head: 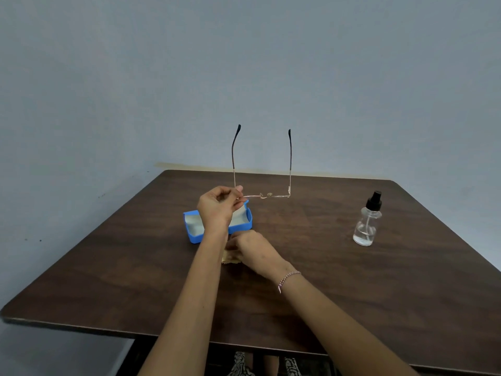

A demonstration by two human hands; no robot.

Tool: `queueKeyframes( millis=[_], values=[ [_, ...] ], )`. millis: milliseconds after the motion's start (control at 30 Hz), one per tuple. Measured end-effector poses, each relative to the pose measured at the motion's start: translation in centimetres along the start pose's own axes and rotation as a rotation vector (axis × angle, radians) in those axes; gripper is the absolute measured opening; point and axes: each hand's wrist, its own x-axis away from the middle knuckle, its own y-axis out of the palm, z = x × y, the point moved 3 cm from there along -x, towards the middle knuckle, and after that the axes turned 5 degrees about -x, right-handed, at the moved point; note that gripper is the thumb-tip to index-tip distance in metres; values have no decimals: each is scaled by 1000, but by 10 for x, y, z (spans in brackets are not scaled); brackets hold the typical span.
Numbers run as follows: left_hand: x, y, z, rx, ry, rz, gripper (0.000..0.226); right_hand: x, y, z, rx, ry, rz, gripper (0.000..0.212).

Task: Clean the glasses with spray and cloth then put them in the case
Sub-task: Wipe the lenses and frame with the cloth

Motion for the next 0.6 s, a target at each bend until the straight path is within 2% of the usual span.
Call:
queueKeyframes(
  millis=[100,167,300,433,500,600],
  values=[
    [1,7,-3,-2,-11,-1,6,-2,-3,4,15,-40,-8,26],
    [-1,12,-7,-20,-13,-7,6,-1,-11,11,-51,-40,-83,29],
    [-5,25,-14,-51,26,-33,5,10,-42,48,-461,57,-142,31],
    [-7,45,-23,-98,79,-75,8,41,-75,80,-878,103,-125,17],
    [-8,56,-30,-116,79,-89,8,55,-88,93,-1108,142,-20,17],
    [-6,69,-39,-166,81,-123,7,58,-103,108,-1261,119,309,20]
  ],
)
